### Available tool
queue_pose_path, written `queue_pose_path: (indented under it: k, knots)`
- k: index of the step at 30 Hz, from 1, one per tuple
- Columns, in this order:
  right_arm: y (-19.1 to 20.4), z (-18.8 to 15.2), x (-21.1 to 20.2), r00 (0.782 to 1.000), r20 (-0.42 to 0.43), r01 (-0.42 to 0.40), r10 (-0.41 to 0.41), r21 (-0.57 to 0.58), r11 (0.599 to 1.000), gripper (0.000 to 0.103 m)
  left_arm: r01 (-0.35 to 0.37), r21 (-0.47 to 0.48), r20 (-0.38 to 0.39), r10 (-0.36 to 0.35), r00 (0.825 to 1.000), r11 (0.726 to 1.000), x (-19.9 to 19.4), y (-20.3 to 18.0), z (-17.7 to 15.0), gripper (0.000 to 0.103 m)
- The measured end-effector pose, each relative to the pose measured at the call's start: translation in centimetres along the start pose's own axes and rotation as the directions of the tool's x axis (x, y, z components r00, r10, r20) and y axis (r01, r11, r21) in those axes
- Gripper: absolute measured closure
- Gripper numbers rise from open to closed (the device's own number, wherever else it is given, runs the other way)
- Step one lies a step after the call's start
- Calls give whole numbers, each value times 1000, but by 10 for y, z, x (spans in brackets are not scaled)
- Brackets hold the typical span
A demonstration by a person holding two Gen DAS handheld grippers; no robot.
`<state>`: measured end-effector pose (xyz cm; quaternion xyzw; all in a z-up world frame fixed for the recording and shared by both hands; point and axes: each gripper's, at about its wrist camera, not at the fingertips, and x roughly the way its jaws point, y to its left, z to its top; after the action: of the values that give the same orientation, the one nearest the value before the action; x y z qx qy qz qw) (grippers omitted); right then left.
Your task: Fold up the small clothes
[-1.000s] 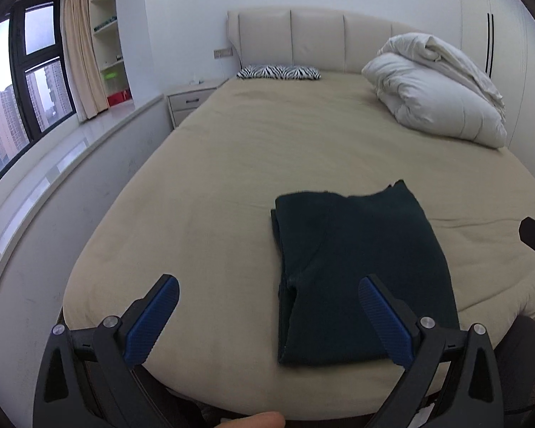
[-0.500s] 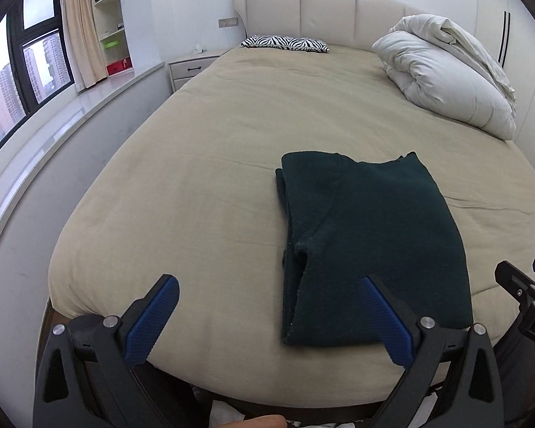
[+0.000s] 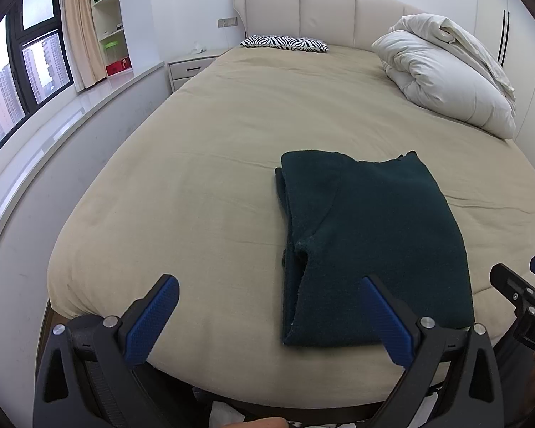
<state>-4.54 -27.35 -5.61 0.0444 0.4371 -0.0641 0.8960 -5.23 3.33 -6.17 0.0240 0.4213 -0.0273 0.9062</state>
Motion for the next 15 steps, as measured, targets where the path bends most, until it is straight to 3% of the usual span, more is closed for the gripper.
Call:
queue_pose_path:
  k: [15]
  knots:
    - [2,0,3,1000,-8,-9,9,0,1000,0,-2,4,-1,2,1000,1000,1,1,-1,0]
